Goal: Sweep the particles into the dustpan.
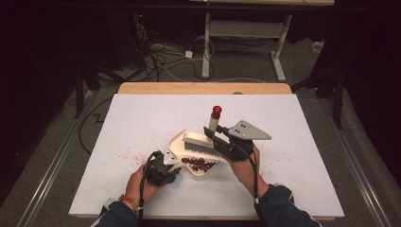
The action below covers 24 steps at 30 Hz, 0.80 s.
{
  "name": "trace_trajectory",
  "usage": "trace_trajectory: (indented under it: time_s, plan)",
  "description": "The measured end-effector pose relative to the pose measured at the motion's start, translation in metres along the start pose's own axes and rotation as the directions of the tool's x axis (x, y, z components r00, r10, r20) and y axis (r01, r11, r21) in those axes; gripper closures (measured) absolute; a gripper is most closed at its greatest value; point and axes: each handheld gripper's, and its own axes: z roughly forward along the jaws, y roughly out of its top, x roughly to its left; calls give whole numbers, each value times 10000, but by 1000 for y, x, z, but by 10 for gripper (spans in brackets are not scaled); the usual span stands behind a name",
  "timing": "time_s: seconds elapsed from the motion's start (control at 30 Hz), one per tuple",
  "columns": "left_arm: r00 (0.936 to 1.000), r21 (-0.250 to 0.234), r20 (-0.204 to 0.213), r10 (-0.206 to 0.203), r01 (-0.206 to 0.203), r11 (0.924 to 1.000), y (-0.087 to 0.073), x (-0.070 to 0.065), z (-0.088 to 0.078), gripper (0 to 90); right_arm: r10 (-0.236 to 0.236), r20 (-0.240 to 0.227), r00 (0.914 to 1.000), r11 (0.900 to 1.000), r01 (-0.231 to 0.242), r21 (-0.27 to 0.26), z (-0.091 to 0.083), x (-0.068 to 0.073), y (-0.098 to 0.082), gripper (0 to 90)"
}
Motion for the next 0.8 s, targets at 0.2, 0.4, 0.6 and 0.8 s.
trace_trajectory:
  time_s: [0.2,0.4,0.6,0.8]
  plan:
    - [9995,46,311,-37,36,10000,-3,-1,-3,632,-61,199,9998,10000,61,6,-6,-13,2,703]
    - [9978,126,648,160,-169,9998,-6,-2,-6,632,-122,180,9998,9998,119,154,-7,-21,-2,703]
    - [9961,174,847,258,-274,9995,-6,-4,-8,632,-295,345,9990,9991,285,302,-4,-26,-9,703]
    - [9953,242,952,198,-222,9995,-8,-3,-8,632,-681,779,9946,9958,630,670,5,-30,-21,703]
